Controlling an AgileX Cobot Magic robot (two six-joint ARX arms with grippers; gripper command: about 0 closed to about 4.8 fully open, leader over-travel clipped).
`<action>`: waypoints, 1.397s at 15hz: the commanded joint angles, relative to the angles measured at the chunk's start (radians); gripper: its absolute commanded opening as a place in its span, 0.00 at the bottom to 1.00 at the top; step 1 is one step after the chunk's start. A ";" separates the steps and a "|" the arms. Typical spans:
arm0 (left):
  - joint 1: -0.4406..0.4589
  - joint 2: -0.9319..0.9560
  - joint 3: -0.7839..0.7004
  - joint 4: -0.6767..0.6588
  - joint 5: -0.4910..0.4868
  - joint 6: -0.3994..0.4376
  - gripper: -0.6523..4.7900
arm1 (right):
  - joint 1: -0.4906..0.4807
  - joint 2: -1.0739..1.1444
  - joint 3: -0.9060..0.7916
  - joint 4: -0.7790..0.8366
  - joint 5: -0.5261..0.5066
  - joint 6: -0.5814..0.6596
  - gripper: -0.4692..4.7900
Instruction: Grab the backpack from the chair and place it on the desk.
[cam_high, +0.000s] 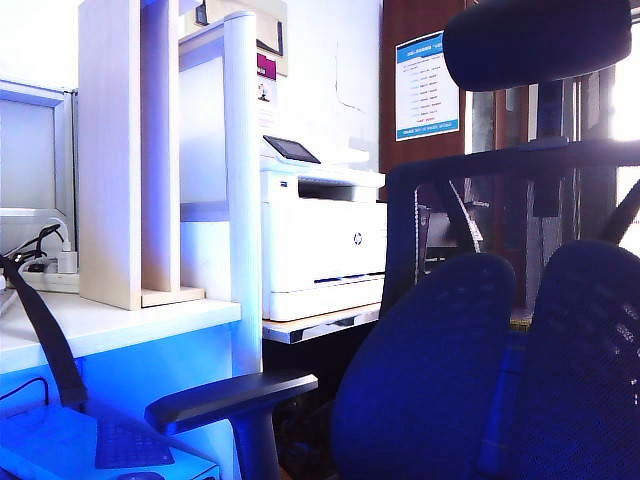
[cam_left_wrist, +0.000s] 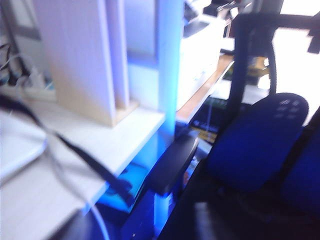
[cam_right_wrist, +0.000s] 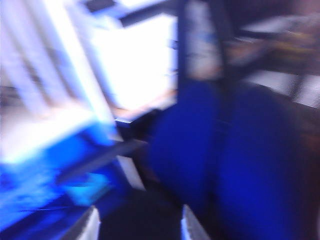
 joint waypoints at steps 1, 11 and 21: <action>0.000 -0.097 -0.132 0.080 -0.051 -0.006 0.60 | 0.002 0.000 0.003 -0.049 0.125 -0.051 0.47; 0.006 -0.095 -0.326 0.258 -0.195 -0.121 0.31 | 0.009 0.007 -0.028 -0.129 0.214 -0.128 0.08; 0.006 -0.097 -0.557 0.373 -0.202 -0.088 0.11 | 0.369 0.008 -0.029 -0.174 0.461 -0.178 0.08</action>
